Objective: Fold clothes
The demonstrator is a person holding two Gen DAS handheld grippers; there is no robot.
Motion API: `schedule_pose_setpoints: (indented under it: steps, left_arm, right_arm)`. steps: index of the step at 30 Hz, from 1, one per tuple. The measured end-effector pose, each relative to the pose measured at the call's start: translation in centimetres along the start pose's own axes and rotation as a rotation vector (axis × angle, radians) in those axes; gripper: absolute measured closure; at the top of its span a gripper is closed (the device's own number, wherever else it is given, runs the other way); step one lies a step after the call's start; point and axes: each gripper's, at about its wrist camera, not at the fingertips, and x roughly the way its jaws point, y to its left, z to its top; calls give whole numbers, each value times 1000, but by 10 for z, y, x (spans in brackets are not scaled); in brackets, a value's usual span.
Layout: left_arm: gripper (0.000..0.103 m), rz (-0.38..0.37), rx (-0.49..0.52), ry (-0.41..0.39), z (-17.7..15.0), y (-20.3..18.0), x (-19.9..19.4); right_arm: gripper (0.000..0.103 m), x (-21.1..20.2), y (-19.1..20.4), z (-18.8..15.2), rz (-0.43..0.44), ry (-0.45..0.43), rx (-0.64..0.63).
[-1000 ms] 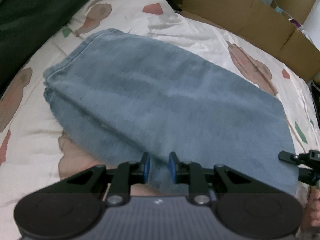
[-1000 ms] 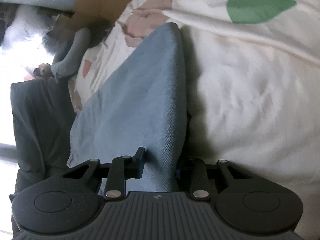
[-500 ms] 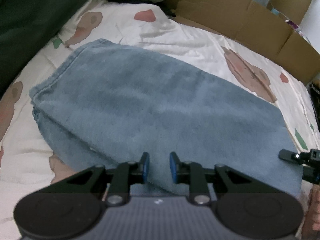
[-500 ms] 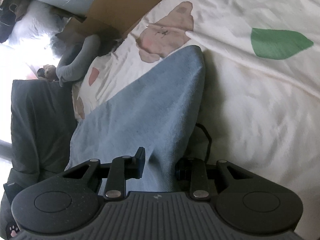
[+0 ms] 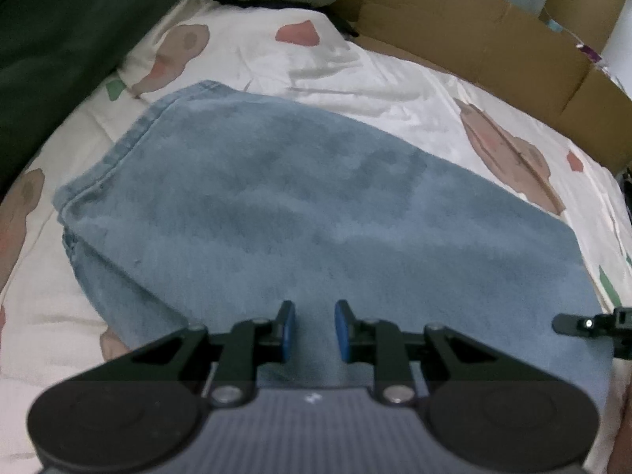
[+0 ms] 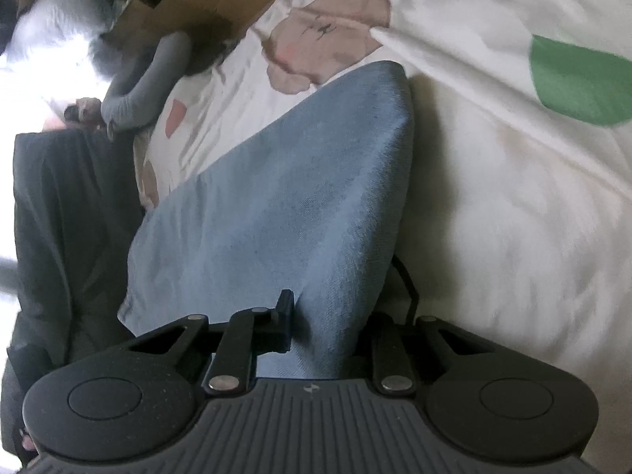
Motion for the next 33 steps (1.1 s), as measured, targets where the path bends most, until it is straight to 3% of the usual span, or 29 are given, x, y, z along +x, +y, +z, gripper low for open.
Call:
schedule_pose_setpoints:
  steps: [4, 8, 14, 25, 33]
  left_arm:
    - [79, 9, -6, -10, 4, 4, -1]
    - [79, 21, -10, -26, 7, 12, -2]
    - [79, 58, -33, -48, 13, 33, -2]
    - [79, 201, 38, -156, 46, 67, -15]
    - [78, 246, 62, -119, 49, 96, -7]
  right_arm:
    - [84, 3, 0, 5, 9, 22, 0]
    - [91, -3, 6, 9, 30, 32, -21]
    - [91, 0, 8, 13, 11, 38, -7]
    - [86, -2, -12, 10, 25, 10, 166]
    - [83, -6, -17, 8, 27, -7, 200]
